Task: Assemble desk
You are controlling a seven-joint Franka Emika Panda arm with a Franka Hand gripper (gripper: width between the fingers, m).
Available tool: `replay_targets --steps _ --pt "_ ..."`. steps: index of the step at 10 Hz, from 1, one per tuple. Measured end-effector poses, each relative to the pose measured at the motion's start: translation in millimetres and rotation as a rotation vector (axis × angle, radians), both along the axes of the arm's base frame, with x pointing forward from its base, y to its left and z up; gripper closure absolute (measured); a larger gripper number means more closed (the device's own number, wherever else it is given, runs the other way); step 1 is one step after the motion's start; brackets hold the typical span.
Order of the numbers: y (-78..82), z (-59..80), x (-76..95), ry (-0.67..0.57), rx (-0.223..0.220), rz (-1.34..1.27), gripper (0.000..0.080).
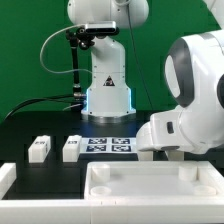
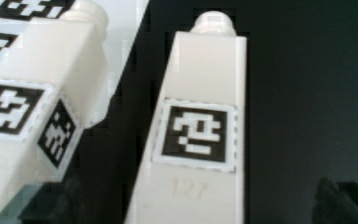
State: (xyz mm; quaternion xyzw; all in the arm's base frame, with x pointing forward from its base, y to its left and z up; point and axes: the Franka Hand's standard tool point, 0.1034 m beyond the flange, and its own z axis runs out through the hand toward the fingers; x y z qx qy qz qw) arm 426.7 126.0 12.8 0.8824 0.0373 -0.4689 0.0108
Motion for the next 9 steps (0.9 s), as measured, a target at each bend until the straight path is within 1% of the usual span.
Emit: replay_targets --steps 3,4,5,9 --pt "0.3 -0.2 -0.2 0.001 0.000 0.000 0.0155" --pt "0.3 -0.4 -0.3 0.001 0.000 0.000 0.0311" --pt "0.3 -0.5 -0.4 0.001 0.000 0.000 0.0512" --pt "0.4 -0.5 -0.4 0.001 0.000 0.000 0.0513"
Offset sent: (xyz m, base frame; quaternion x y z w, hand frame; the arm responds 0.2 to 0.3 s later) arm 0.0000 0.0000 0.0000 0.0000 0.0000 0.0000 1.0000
